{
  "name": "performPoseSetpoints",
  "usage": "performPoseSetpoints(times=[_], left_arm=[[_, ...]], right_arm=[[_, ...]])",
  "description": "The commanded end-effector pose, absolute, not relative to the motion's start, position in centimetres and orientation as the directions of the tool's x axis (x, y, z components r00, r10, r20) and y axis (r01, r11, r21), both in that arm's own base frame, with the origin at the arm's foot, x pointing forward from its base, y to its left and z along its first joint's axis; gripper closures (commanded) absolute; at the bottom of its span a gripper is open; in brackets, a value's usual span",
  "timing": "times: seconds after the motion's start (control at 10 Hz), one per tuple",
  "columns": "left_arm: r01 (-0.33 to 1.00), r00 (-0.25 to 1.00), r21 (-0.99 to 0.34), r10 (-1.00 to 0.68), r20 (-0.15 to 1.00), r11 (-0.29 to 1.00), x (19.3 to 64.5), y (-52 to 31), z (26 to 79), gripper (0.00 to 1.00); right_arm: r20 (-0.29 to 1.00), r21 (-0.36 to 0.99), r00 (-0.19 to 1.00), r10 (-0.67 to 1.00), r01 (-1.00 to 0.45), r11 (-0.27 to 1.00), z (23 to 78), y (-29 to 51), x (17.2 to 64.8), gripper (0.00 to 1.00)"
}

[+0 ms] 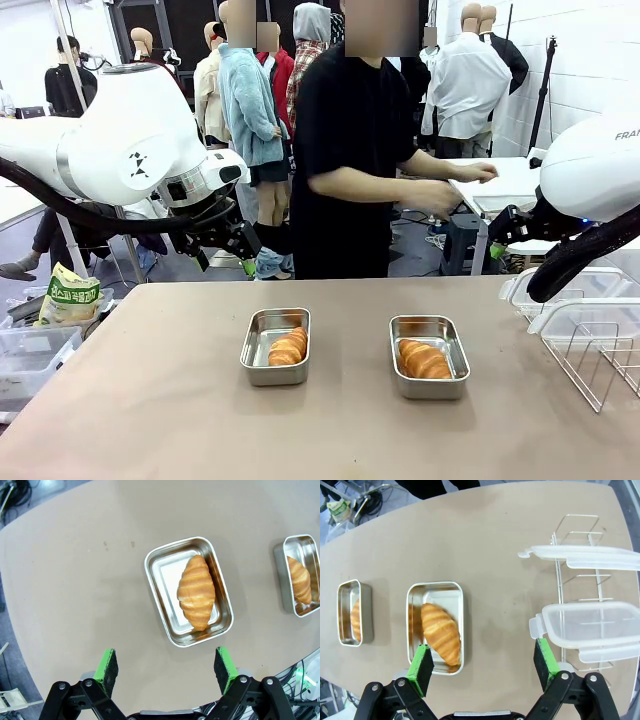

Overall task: Place the bread in airtight containers.
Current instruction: Pick up one Airtight Container lid and hand it to the human.

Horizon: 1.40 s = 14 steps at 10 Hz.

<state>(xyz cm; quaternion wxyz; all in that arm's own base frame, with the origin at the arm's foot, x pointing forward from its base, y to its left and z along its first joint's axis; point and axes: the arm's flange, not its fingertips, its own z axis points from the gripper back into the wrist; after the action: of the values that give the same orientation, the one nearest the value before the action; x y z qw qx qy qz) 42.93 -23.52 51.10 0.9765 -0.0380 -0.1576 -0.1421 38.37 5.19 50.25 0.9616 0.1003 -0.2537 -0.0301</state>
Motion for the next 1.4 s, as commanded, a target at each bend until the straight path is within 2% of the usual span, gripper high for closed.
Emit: performPoseSetpoints(times=[0.0, 0.8, 0.9, 1.1, 1.2, 1.3], left_arm=[[0.281, 0.912, -0.033, -0.257, 0.319, 0.959, 42.9, -23.4, 51.1, 0.0], [0.281, 0.912, -0.033, -0.257, 0.319, 0.959, 42.9, -23.4, 51.1, 0.0], [0.281, 0.912, -0.033, -0.257, 0.319, 0.959, 42.9, -23.4, 51.1, 0.0], [0.281, 0.912, -0.033, -0.257, 0.319, 0.959, 42.9, -23.4, 51.1, 0.0], [0.281, 0.912, -0.033, -0.257, 0.319, 0.959, 42.9, -23.4, 51.1, 0.0], [0.281, 0.912, -0.033, -0.257, 0.319, 0.959, 42.9, -23.4, 51.1, 0.0]], right_arm=[[0.482, 0.204, 0.869, -0.111, 0.012, 0.979, 50.3, 5.3, 38.3, 0.0], [0.482, 0.208, 0.869, -0.109, 0.007, 0.978, 50.3, 5.2, 38.4, 0.0], [0.498, 0.179, 0.867, -0.025, -0.075, 0.981, 51.3, 5.2, 37.3, 0.0], [0.53, 0.151, 0.848, 0.011, -0.108, 0.983, 52.1, 3.3, 36.0, 0.0], [0.538, 0.121, 0.829, 0.152, -0.254, 0.959, 52.0, 1.6, 35.4, 0.0], [0.535, 0.103, 0.82, 0.203, -0.302, 0.948, 51.7, -0.8, 34.9, 0.0]])
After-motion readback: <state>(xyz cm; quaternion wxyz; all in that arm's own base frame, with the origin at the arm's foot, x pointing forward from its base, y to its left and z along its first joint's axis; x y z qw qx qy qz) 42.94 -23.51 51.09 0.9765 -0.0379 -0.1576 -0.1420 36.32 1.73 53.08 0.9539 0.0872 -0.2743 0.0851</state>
